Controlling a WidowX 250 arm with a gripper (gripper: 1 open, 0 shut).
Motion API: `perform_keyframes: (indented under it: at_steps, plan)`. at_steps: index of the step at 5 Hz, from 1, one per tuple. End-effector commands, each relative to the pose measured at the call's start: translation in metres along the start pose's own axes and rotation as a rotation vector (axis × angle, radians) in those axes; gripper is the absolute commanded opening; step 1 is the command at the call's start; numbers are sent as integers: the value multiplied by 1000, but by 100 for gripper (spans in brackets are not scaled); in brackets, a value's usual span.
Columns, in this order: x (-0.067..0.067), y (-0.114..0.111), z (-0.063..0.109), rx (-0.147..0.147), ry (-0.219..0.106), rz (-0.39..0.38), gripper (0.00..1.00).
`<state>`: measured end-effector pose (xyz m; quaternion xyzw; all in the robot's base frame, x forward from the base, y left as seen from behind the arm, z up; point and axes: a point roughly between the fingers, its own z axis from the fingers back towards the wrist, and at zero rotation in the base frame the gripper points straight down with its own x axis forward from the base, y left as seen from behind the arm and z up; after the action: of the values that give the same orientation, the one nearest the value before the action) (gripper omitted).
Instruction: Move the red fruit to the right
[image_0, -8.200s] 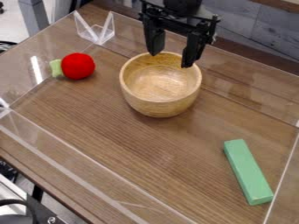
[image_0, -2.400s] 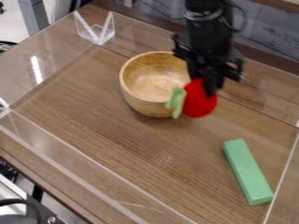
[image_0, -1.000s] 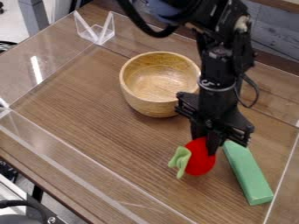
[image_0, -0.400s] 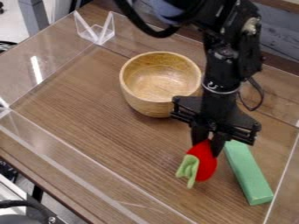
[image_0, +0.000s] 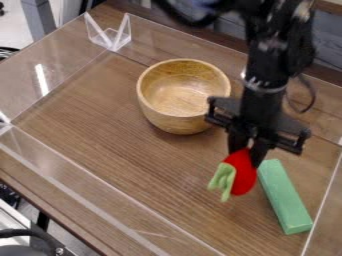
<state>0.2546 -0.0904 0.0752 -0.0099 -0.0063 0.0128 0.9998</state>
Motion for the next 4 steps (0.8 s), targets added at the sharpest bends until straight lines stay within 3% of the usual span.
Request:
perform_keyframes:
  at_steps: [1,2,4]
  plan:
    - [24,6,36,-46,-87,25,0]
    - [38,10,40,-62,-96,68,0]
    - [58,16,17,-69,-94,90,0]
